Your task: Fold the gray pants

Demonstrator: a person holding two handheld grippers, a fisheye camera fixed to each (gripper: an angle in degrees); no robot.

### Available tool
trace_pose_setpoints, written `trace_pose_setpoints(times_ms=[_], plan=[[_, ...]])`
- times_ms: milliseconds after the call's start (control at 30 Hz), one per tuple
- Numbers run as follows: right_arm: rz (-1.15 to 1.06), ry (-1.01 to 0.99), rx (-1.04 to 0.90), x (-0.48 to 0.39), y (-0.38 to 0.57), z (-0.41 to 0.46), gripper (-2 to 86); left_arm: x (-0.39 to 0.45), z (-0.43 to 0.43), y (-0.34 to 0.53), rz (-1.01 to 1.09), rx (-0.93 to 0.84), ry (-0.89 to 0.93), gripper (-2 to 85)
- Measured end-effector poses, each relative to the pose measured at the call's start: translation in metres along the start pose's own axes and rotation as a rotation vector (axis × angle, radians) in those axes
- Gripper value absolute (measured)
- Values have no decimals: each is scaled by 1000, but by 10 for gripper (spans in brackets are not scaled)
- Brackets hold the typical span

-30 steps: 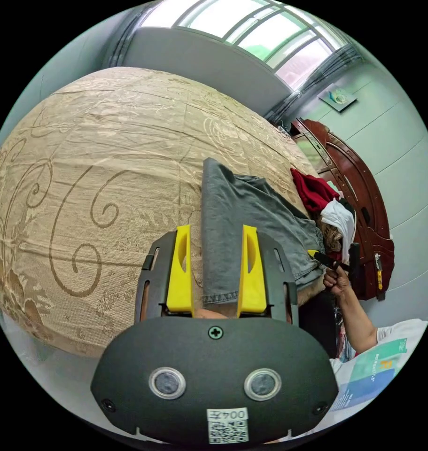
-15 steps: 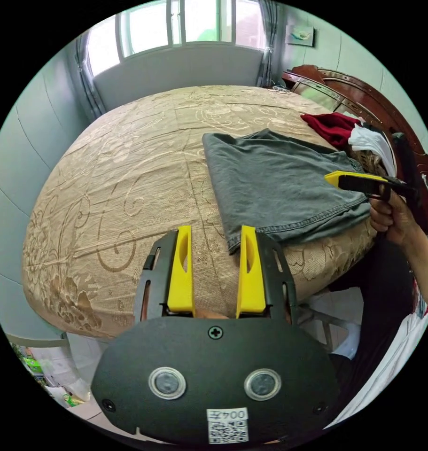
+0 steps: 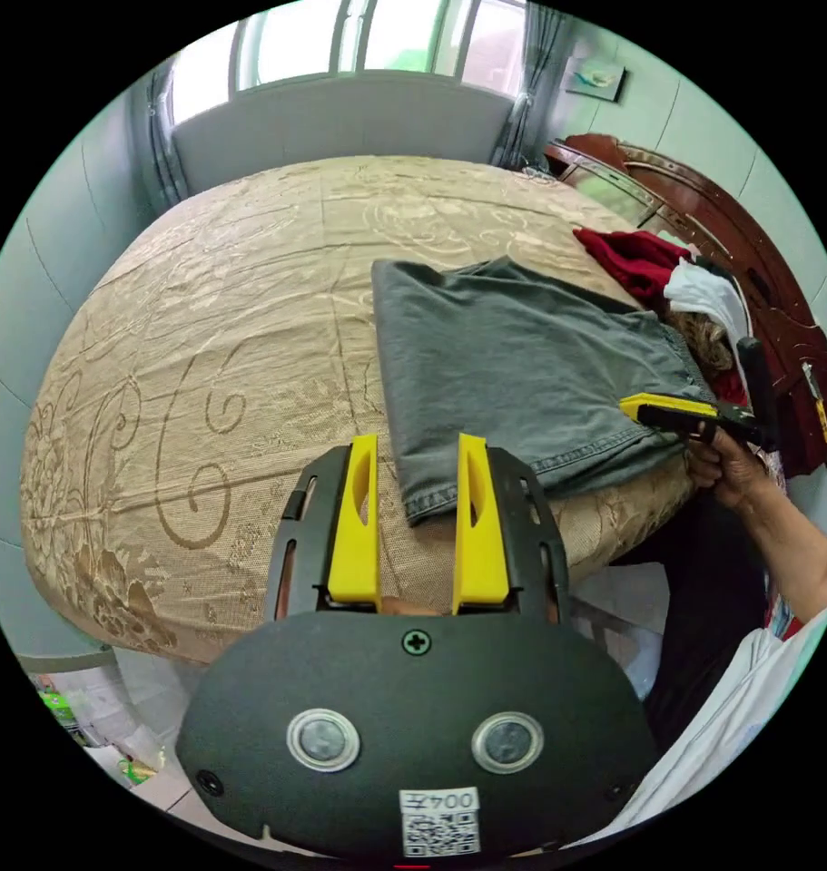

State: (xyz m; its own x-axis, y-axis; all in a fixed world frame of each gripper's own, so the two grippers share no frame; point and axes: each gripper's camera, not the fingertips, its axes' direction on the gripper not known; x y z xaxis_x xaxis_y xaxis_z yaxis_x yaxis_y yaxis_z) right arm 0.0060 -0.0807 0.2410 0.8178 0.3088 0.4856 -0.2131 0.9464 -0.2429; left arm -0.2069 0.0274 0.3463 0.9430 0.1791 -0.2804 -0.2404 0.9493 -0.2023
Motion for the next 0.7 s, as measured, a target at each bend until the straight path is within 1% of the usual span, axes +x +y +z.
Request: trace_pose_setpoints(times_ms=[33, 67, 100, 133, 167, 233, 267, 300, 333, 400, 467, 500, 533, 633, 700], plan=[[7, -8, -1, 1, -1, -5, 53, -2, 7, 6, -22, 9, 6, 132], [13, -21, 56, 2, 0, -20, 69, -4, 4, 9, -43, 30, 13, 132], [20, -45, 121, 4, 4, -37, 77, -5, -7, 15, -82, 85, -1, 132], [24, -56, 141, 5, 6, -45, 77, -2, -22, 20, -97, 156, -28, 132], [33, -67, 167, 8, 11, -58, 79, 2, -29, 22, -92, 190, -29, 132], [76, -97, 207, 16, 18, -73, 79, 23, -53, 21, -20, 307, 58, 131], [107, -134, 219, 21, 22, -79, 79, 30, -56, 19, -1, 324, 70, 131], [128, -167, 226, 22, 24, -82, 80, 44, -61, 16, 33, 350, 41, 133], [131, -176, 226, 21, 23, -83, 81, 52, -63, 13, 39, 359, -38, 136], [96, -186, 220, 4, 16, -84, 82, 47, -59, 11, -13, 359, -120, 141], [59, -207, 216, -13, 4, -82, 82, 19, -46, 11, -111, 281, -70, 149], [38, -221, 214, -25, -7, -79, 82, -4, -33, 15, -182, 212, 14, 156], [27, -231, 214, -31, -14, -77, 82, -26, -23, 23, -260, 178, 85, 160], [-13, -263, 193, -65, -63, -63, 85, -52, -15, 49, -371, 215, 210, 161], [-80, -238, 129, -104, -122, -48, 107, -51, -11, 59, -359, 219, 210, 157]])
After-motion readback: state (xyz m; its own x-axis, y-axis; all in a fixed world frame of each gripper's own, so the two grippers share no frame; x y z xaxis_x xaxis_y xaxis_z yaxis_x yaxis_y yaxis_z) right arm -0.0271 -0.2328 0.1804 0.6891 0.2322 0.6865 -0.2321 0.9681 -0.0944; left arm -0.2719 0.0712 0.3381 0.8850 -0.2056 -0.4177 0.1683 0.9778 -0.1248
